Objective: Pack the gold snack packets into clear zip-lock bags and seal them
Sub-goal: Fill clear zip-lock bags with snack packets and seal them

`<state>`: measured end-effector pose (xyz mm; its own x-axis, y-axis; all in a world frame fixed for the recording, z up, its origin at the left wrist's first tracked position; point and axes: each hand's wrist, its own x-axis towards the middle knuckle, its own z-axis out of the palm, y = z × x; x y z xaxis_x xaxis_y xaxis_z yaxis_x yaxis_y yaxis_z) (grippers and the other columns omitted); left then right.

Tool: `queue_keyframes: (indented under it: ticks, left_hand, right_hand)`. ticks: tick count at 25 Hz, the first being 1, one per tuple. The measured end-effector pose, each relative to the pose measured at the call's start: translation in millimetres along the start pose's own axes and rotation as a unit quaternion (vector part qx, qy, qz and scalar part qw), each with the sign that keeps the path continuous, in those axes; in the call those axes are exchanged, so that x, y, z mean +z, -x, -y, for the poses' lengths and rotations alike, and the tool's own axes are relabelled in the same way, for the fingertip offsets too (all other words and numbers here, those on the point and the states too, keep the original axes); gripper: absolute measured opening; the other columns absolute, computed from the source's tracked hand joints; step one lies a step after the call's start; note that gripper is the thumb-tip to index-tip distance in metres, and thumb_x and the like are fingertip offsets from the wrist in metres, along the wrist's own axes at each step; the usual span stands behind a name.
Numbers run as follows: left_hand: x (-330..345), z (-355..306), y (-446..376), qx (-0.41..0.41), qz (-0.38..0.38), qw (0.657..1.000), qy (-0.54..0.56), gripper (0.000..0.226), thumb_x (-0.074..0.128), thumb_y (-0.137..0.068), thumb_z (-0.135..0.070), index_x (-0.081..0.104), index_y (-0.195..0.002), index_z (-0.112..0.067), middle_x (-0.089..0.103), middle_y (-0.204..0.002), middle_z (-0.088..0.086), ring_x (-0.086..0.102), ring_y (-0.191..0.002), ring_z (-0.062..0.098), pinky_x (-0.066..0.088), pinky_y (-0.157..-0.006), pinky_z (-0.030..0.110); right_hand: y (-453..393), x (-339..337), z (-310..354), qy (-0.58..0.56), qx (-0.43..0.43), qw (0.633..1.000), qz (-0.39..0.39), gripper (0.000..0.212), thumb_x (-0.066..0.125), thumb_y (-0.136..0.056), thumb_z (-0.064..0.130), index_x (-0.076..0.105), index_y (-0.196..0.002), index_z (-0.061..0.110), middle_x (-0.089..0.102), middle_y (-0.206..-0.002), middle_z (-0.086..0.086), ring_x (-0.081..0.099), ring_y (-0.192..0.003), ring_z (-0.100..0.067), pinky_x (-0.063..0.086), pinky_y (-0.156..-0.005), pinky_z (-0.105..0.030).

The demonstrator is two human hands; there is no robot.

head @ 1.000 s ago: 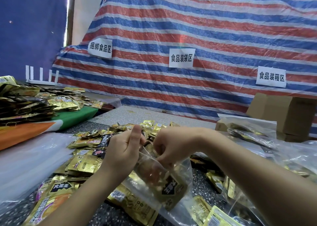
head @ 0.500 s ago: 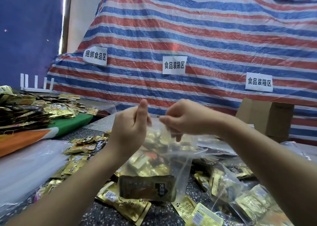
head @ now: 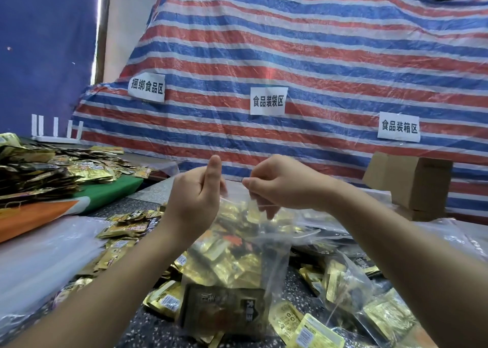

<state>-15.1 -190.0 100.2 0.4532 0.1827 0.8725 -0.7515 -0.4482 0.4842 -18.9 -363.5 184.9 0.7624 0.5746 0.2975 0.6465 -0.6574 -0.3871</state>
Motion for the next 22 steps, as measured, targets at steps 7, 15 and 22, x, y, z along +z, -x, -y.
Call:
queue_keyframes:
  ticks: [7, 15, 22]
  left_hand:
    - [-4.9, 33.9, 42.0, -0.011, -0.01, 1.0, 0.02, 0.061, 0.025, -0.096, -0.052, 0.062, -0.062, -0.017, 0.059, -0.053, -0.011, 0.053, -0.045, 0.006, 0.035, -0.043, 0.02]
    - [-11.0, 66.6, 61.6, 0.009, -0.016, 1.0, 0.001, 0.058, 0.026, -0.1, -0.043, 0.061, -0.067, -0.011, 0.054, -0.058, -0.022, 0.048, -0.05, -0.003, 0.032, -0.051, 0.008]
    - [-7.8, 77.9, 67.6, 0.017, -0.009, 1.0, -0.003, 0.069, 0.021, -0.101, -0.056, 0.061, -0.066, -0.012, 0.054, -0.057, -0.011, 0.053, -0.057, 0.005, 0.038, -0.055, 0.015]
  right_hand:
    - [-26.8, 30.7, -23.8, -0.07, 0.053, 0.994, 0.07, 0.038, 0.046, -0.105, 0.032, 0.062, -0.077, 0.014, 0.046, -0.062, 0.001, 0.042, -0.048, -0.009, 0.044, -0.052, -0.024]
    - [-82.3, 62.4, -50.6, 0.036, 0.082, 0.996, 0.024, 0.031, 0.05, -0.102, 0.032, 0.067, -0.087, 0.01, 0.06, -0.064, 0.004, 0.056, -0.044, -0.003, 0.045, -0.047, -0.017]
    - [-122.9, 113.8, -78.2, 0.203, 0.155, 0.95, 0.179, 0.052, 0.049, -0.097, 0.056, 0.063, -0.109, 0.008, 0.056, -0.081, 0.004, 0.055, -0.069, -0.015, 0.045, -0.059, -0.028]
